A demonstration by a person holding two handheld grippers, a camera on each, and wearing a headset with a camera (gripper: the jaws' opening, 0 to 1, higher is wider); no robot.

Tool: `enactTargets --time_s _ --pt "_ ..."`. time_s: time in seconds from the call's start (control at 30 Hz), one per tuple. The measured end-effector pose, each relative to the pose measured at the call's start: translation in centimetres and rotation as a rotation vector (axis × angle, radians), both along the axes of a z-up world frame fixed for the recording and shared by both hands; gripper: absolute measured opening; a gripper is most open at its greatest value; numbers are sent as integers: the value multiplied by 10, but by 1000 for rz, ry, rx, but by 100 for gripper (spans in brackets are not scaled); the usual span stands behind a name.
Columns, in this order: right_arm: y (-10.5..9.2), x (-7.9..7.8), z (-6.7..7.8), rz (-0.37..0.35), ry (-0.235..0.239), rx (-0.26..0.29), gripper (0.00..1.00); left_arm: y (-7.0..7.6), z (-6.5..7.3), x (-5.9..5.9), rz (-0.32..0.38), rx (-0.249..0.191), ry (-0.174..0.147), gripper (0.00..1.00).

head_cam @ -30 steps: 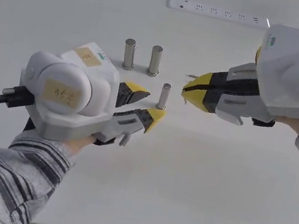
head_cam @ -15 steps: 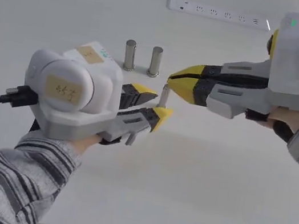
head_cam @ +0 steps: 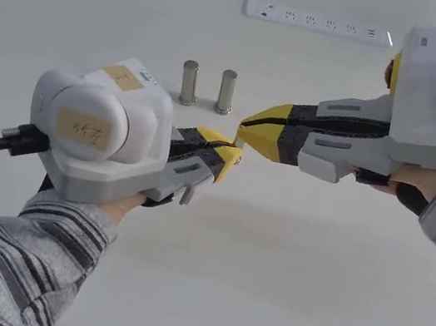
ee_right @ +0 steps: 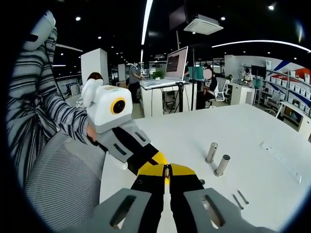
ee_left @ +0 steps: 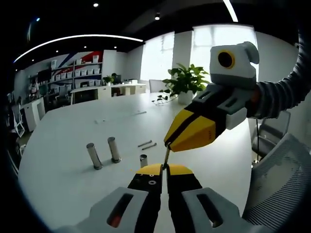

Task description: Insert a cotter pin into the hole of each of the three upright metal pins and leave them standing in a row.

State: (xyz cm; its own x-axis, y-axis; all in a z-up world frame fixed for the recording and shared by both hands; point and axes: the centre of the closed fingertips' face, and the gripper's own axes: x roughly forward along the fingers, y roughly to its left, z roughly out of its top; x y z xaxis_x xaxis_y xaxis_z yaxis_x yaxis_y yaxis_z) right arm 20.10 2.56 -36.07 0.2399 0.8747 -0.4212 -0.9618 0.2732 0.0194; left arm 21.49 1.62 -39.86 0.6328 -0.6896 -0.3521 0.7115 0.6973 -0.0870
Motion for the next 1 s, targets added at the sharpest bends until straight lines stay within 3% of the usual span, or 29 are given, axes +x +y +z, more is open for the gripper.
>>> enactTargets --time_s 0.17,0.3,0.6,0.7,1.0 --pt "-8 -1 -7 27 -12 -59 0 2 -3 -1 -11 41 -8 0" --pt "-12 -5 -15 72 -49 -138 0 4 -5 -3 -21 83 -19 0" --pt "-15 -8 -24 142 -126 -256 0 5 -6 -5 -31 106 -16 0" --pt "-20 -7 -30 171 -183 -332 0 4 -6 -6 -37 111 -15 0" --pt "-27 1 -43 202 -245 -422 0 2 -4 -9 -51 113 -21 0"
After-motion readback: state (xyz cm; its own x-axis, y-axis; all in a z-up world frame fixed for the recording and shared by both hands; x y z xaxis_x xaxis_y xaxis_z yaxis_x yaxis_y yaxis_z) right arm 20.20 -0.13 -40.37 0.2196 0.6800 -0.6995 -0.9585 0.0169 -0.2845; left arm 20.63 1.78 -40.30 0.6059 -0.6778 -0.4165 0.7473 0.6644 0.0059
